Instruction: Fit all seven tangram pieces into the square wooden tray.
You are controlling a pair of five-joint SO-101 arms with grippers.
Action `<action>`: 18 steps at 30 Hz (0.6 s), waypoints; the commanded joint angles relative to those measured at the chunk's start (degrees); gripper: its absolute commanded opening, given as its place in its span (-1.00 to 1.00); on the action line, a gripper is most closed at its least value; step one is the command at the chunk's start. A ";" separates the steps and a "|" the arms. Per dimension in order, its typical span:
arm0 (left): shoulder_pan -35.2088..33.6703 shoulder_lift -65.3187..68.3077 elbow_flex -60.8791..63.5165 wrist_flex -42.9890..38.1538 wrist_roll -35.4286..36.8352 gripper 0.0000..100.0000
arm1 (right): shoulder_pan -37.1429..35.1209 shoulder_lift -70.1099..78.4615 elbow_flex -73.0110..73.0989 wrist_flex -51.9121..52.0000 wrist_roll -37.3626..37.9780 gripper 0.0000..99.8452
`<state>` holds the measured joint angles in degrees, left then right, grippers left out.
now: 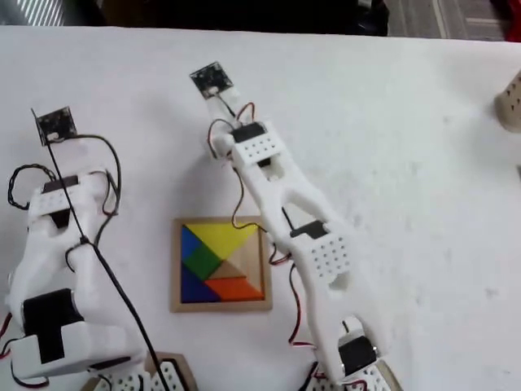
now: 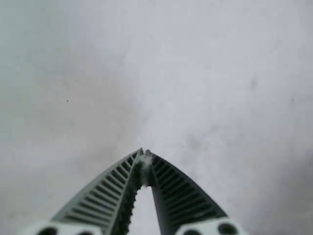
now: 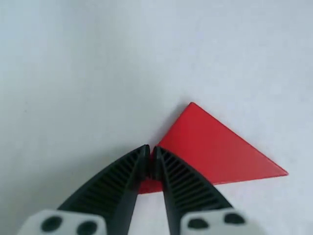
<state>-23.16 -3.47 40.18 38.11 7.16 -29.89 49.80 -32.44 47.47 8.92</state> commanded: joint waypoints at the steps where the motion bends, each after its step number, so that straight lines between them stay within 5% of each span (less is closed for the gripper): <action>1: -0.48 -0.84 -1.58 -0.79 -0.26 -0.95 | 0.04 3.74 -13.98 17.27 -0.09 -0.97; 8: -0.48 -0.84 -1.58 -0.79 -0.26 -0.95 | 3.56 3.91 -22.68 36.35 1.41 -0.96; 18: -0.48 -0.75 -1.67 -0.79 -0.35 -0.95 | 3.91 -2.07 -24.44 42.59 4.04 -0.96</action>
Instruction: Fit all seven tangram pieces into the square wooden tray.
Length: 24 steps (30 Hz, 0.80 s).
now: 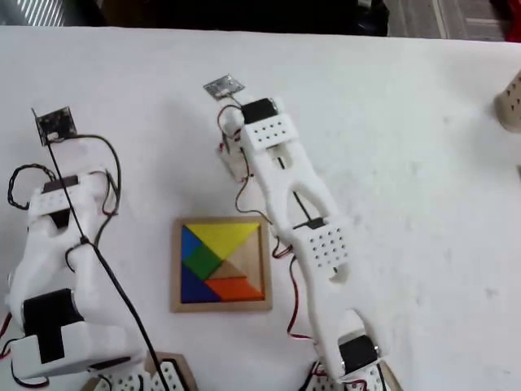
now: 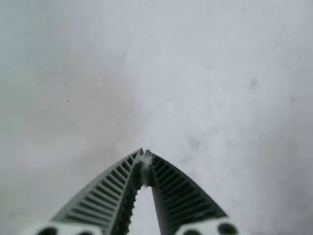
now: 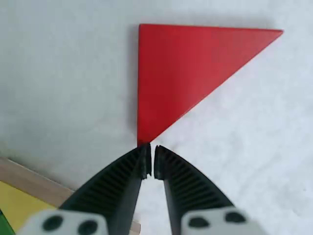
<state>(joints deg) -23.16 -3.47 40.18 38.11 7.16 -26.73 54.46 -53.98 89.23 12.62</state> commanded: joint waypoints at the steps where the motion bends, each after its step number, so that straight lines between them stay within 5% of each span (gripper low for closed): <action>1: -0.48 -0.75 -1.67 -0.79 -0.35 -0.95 | 0.84 -7.60 -2.90 0.31 -1.23 -0.96; 10: -0.48 -0.66 -1.76 -0.79 -0.35 -0.95 | -0.48 -3.38 -2.81 -15.08 -7.30 -0.96; 19: -0.48 -0.75 -1.67 -0.79 -0.35 -0.95 | -0.84 4.18 -2.73 -15.69 -2.46 -0.96; 24: -0.48 -0.75 -1.58 -0.79 -0.35 -0.95 | -1.63 3.74 -2.90 -5.76 4.31 -0.96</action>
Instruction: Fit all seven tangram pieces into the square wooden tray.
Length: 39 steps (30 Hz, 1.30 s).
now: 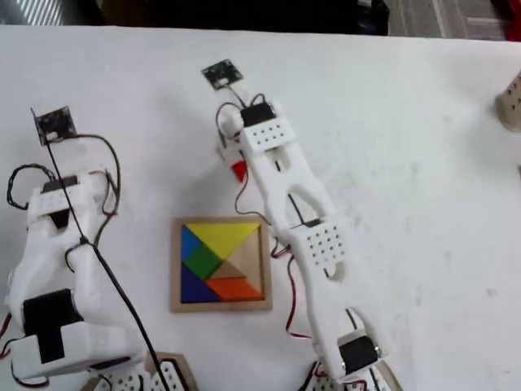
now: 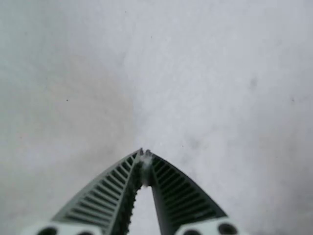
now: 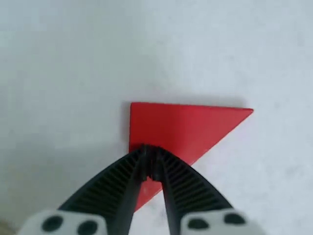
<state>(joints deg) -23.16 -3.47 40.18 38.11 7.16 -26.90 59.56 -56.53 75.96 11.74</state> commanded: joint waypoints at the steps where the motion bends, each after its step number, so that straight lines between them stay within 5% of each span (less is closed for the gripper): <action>1: -0.48 -0.75 -1.58 -0.79 -0.35 -0.95 | -1.63 -1.80 -0.35 9.80 5.19 -0.96; 19: -0.48 -0.75 -1.67 -0.79 -0.35 -0.95 | 0.22 -6.64 0.26 22.02 4.13 -0.96; 25: -0.48 -0.75 -1.76 -0.79 -0.35 -0.95 | 1.80 -14.99 11.69 20.79 3.96 -0.96; 31: -0.48 -0.66 -2.02 -0.79 -0.35 -0.95 | 0.57 -38.81 38.68 9.27 1.05 -0.96; 39: -0.48 -0.57 -1.93 -0.79 -0.35 -0.95 | -2.59 -58.77 75.34 -25.89 0.79 -0.96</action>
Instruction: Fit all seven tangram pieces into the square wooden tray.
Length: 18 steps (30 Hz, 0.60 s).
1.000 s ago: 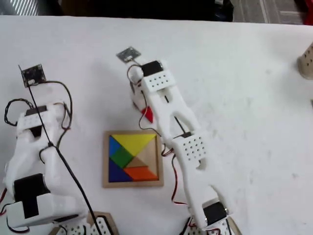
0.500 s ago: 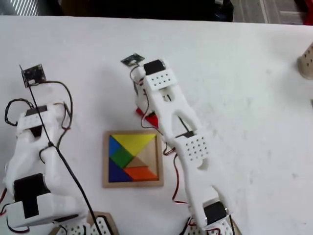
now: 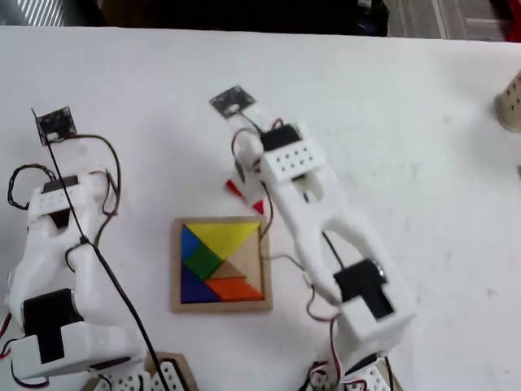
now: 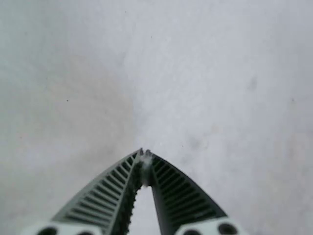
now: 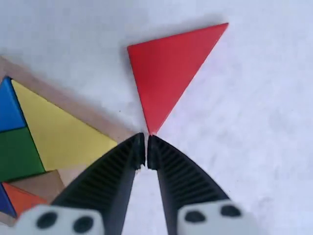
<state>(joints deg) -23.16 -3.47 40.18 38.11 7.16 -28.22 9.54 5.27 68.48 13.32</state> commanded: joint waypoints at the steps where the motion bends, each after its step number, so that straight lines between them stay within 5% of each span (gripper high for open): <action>1: -0.48 -0.57 -1.85 -0.79 -0.35 -0.95 | -1.36 -8.92 15.74 -22.81 -0.44 -0.96; 10: -0.57 -0.57 -1.85 -0.88 -0.35 -0.95 | -1.19 -1.27 23.38 -50.42 -0.35 -0.96; 18: -0.57 -0.57 -1.85 -0.88 -0.35 -0.95 | 1.01 5.85 15.82 -42.95 -0.35 -0.96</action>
<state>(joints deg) -23.16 -3.47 40.18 38.11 7.16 -28.66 15.16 26.29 19.87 12.97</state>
